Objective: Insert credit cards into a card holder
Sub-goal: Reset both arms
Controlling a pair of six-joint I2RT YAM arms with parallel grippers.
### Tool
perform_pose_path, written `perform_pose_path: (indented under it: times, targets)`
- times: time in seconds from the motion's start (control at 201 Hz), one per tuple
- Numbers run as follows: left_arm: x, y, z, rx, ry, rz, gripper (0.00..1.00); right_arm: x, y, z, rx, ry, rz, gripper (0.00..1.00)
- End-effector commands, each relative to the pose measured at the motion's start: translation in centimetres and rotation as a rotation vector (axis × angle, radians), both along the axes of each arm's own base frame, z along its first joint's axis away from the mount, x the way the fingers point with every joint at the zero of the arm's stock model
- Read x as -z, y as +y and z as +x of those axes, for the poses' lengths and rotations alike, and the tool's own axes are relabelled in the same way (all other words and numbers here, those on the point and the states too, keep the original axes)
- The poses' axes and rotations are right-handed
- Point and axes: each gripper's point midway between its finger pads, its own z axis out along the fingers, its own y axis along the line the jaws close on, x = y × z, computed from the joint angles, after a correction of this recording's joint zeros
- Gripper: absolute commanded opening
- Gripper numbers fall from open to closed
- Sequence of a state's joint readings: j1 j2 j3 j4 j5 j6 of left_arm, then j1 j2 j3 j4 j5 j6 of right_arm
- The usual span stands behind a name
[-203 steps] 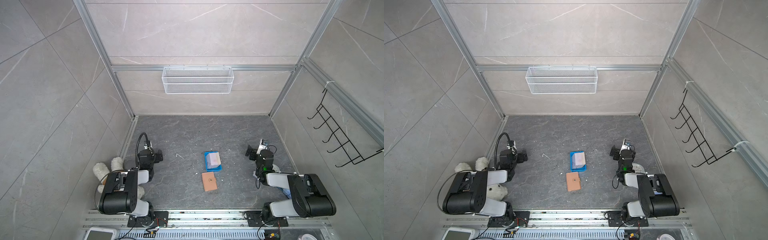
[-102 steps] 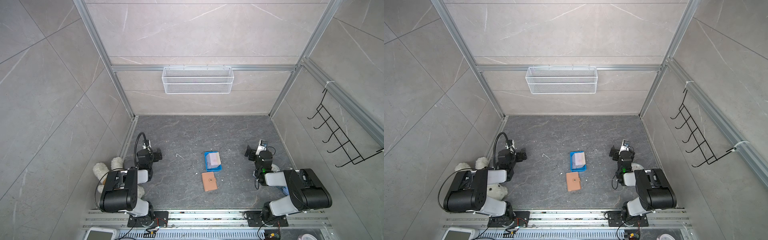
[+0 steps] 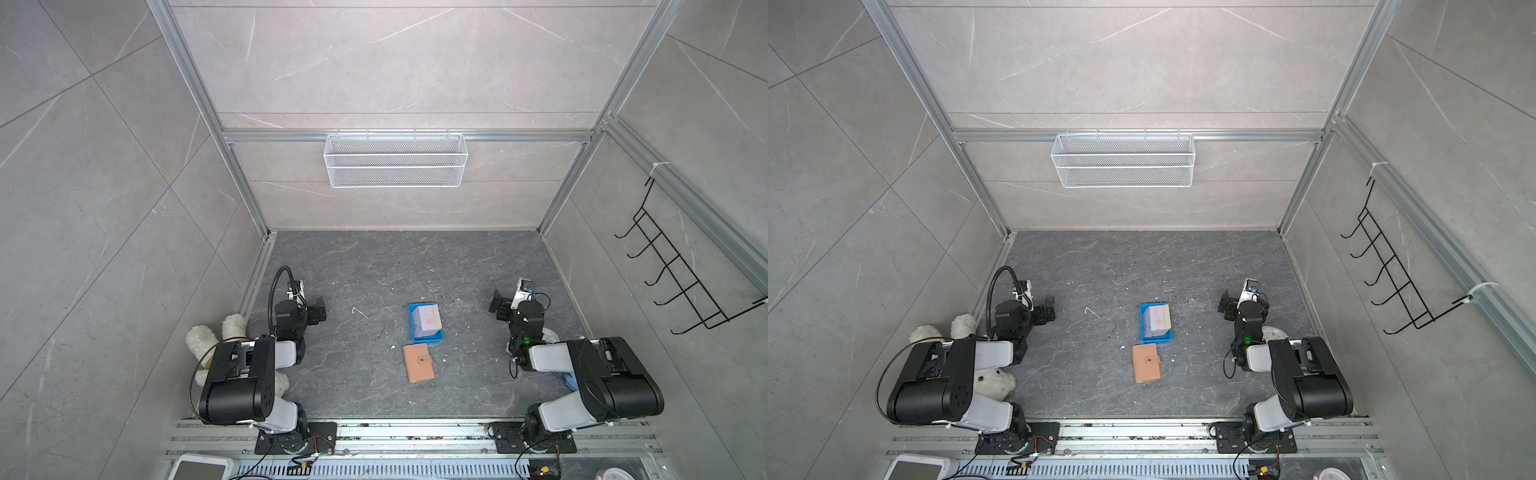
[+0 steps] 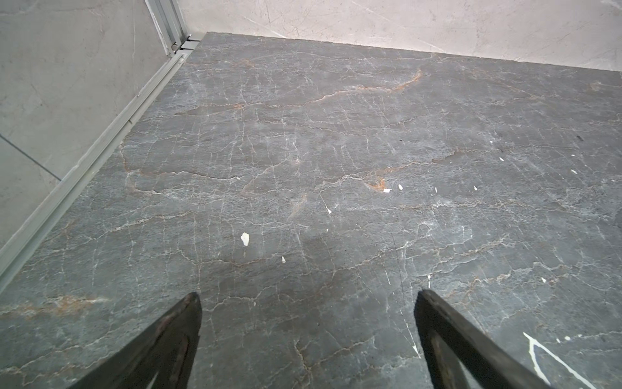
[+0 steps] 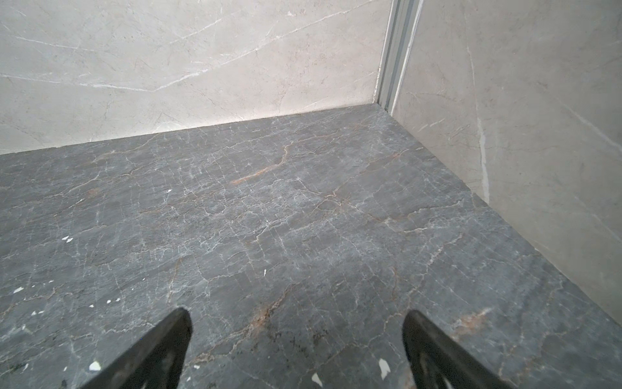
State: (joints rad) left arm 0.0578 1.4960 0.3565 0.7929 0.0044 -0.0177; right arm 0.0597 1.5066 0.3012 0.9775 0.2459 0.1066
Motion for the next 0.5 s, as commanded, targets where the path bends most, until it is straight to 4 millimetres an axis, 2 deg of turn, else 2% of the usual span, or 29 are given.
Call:
perform_pose_path:
  times: [0.0,0.05,0.493]
  targets:
    - [-1.1,0.8,0.6,-0.034,-0.044,0.018,1.0,-0.1,1.8,0.6,-0.108,0.004,-0.022,1.0]
    - [-1.1,0.8,0.6,-0.034,-0.045,0.019,1.0,0.1,3.5,0.9,-0.217,0.021,-0.035,0.99]
    - [-1.1,0.9,0.6,-0.035,-0.044,0.021,1.0,0.3,2.8,1.1,-0.179,0.039,-0.021,1.0]
